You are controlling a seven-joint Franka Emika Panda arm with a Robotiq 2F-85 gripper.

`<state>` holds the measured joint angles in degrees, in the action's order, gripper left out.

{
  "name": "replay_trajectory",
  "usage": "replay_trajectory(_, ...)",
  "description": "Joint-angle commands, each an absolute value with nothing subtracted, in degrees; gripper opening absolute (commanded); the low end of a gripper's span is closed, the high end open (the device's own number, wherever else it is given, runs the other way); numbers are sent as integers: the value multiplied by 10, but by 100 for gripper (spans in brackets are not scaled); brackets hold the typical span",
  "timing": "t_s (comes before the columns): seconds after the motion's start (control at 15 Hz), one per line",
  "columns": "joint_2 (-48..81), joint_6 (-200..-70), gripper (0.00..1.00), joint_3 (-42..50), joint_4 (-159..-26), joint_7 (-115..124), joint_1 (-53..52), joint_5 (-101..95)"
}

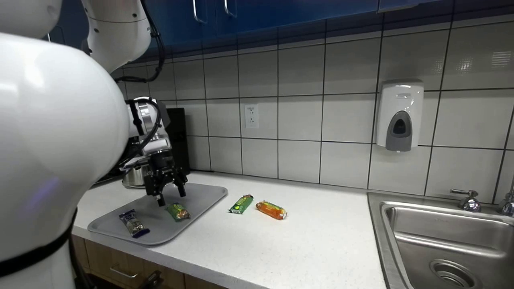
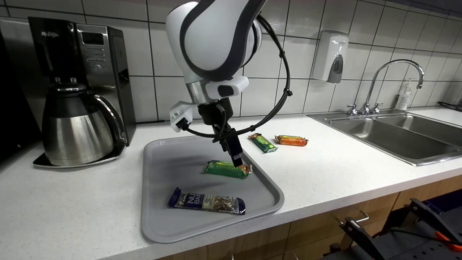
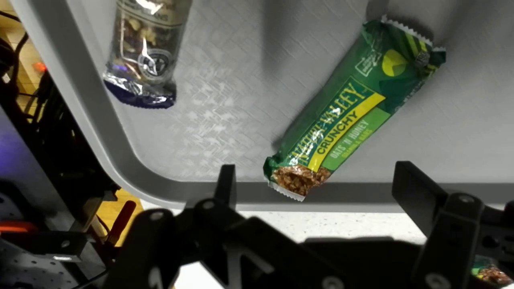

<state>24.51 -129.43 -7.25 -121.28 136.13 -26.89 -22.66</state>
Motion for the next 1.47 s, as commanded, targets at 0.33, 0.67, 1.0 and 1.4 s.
replay_trajectory(0.33, 302, -1277, 100, -54, -1154, 1414, -292, -236)
replay_trajectory(0.67, 321, -1277, 100, -50, -1144, 1419, -298, -231)
replay_trajectory(1.0, 329, -1280, 74, -48, -1142, 1428, -301, -228)
replay_trajectory(1.4, 327, -1282, 27, -46, -1143, 1437, -302, -229)
